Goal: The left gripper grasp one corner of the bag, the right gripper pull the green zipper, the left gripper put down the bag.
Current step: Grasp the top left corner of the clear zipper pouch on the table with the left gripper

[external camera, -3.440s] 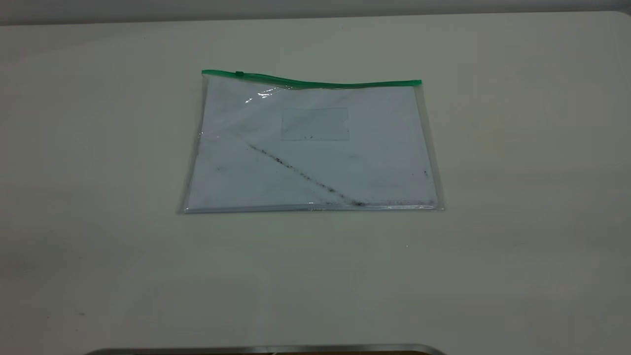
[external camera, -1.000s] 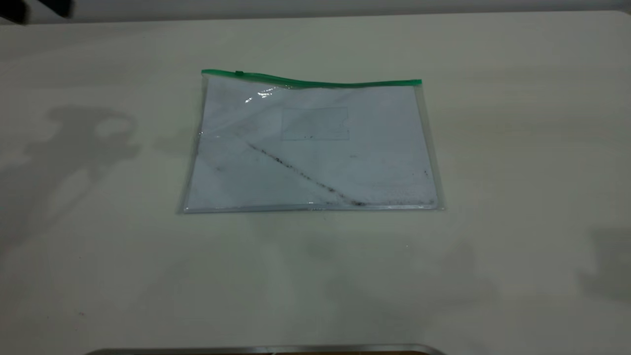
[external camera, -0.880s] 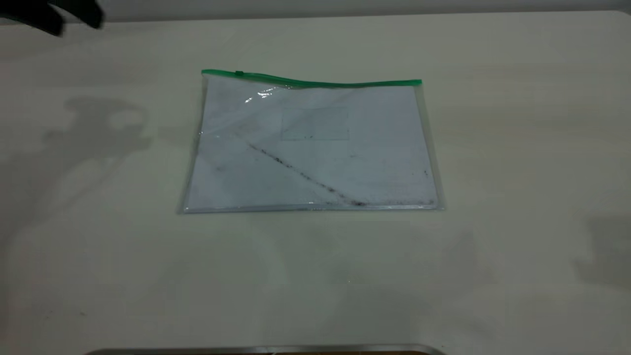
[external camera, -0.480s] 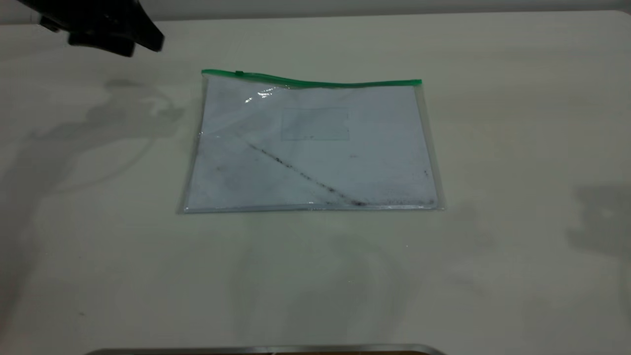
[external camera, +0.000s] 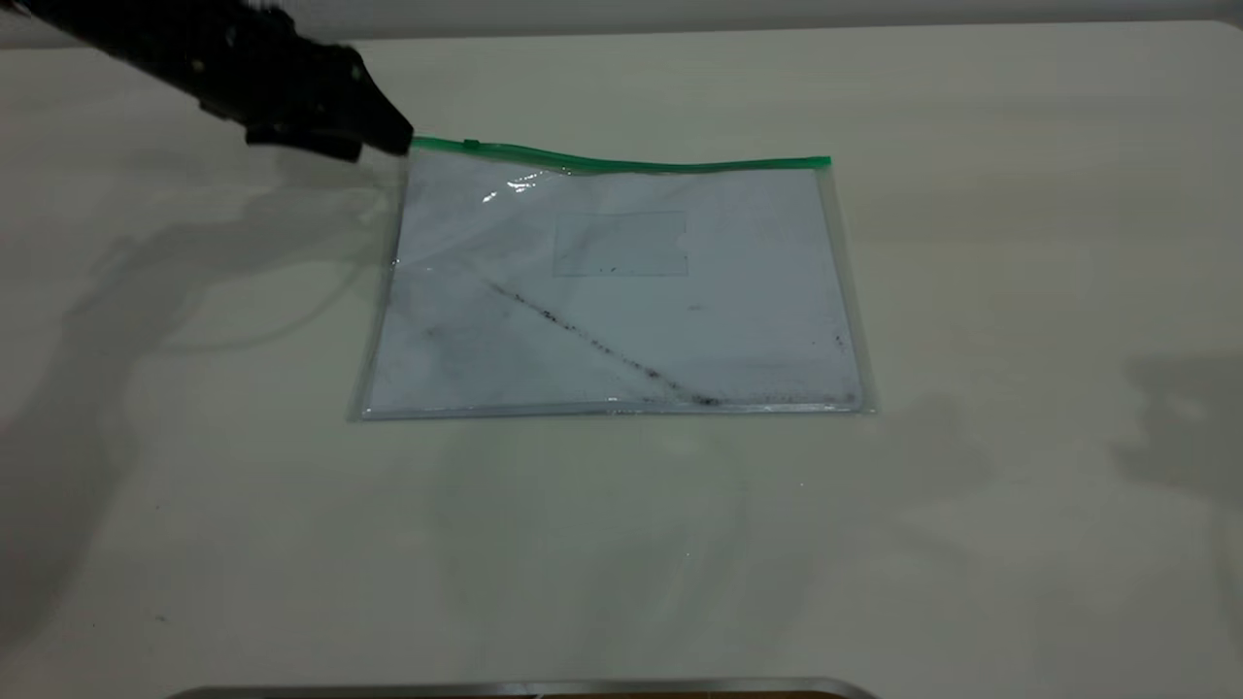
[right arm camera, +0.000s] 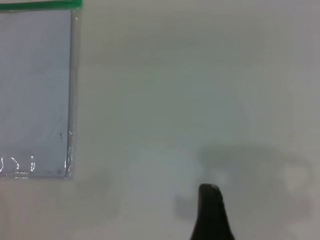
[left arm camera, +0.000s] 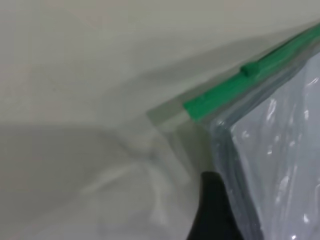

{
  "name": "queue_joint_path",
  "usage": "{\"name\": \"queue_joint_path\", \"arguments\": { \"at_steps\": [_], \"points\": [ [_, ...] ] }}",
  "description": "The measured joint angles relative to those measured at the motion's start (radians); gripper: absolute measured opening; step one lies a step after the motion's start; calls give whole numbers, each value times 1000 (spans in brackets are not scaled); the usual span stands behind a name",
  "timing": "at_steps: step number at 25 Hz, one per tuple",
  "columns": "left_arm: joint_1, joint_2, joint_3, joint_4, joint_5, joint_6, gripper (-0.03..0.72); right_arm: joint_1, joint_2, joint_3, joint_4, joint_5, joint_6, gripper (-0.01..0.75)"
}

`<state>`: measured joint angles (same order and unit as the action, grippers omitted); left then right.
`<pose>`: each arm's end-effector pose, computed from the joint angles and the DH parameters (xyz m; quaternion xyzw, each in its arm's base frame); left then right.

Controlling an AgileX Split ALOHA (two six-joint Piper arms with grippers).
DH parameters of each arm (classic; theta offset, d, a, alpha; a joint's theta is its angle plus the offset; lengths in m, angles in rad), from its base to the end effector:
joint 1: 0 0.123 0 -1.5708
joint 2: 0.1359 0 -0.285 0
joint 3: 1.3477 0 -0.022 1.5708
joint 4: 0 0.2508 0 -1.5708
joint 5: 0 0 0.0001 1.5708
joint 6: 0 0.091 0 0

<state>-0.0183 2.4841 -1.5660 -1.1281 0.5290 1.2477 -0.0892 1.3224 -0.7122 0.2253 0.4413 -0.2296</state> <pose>0.4700 -0.0502 0.0233 0.1500 0.9323 -0.2076 0.2554 0.2483 -0.0135 0.2260 0.0159 0.9518 0.0281 0.3051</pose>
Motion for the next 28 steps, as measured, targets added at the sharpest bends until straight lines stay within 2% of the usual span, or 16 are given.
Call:
{"name": "queue_joint_path", "arguments": {
  "at_steps": [6, 19, 23, 25, 28],
  "points": [
    [-5, 61, -31, -32, 6, 9, 590, 0, 0, 0, 1, -2, 0, 586],
    [-35, 127, -84, -178, 30, 152, 582, 0, 0, 0, 5, -2, 0, 586],
    [-46, 127, -86, -204, 31, 190, 484, 0, 0, 0, 5, -2, 0, 586],
    [-47, 129, -88, -209, 37, 195, 399, 0, 0, 0, 5, -2, 0, 586],
    [-47, 130, -88, -217, 49, 221, 228, 0, 0, 0, 5, -2, 0, 586]
  ]
}}
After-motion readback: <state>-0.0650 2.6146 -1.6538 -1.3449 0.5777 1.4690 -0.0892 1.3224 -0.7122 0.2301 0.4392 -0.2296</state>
